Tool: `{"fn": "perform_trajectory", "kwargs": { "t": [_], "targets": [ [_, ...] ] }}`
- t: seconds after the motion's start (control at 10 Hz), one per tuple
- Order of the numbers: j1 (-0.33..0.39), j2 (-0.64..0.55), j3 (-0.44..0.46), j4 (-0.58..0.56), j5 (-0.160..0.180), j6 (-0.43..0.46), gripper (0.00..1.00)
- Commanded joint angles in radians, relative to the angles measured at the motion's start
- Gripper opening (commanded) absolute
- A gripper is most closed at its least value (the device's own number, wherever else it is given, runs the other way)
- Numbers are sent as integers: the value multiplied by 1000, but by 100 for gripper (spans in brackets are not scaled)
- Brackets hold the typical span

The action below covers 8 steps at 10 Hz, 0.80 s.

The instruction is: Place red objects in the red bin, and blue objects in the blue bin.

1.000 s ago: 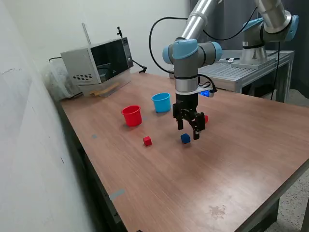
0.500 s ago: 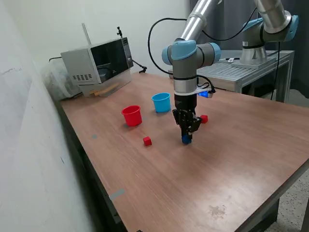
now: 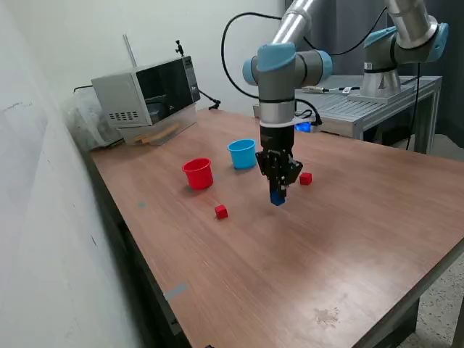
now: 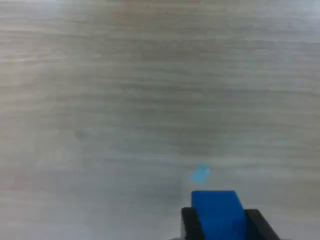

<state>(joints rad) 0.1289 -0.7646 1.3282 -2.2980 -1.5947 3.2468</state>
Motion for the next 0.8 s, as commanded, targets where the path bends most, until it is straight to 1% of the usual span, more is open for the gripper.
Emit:
{"fn": "perform_trajectory", "kwargs": {
  "t": [0.0, 0.1, 0.2, 0.3, 0.4, 0.5, 0.7],
  "targets": [
    [-2, -152, 67, 18, -5, -7, 0],
    [-27, -227, 94, 88, -4, -7, 0],
    [-52, -305, 150, 121, -2, -7, 0],
    [-81, -371, 208, 126, -2, -7, 0],
    [-119, -413, 259, 127, -2, -18, 0],
    [-190, -432, 313, 130, -4, -47, 0],
    [-314, -432, 347, 130, -2, -64, 0]
  ]
}}
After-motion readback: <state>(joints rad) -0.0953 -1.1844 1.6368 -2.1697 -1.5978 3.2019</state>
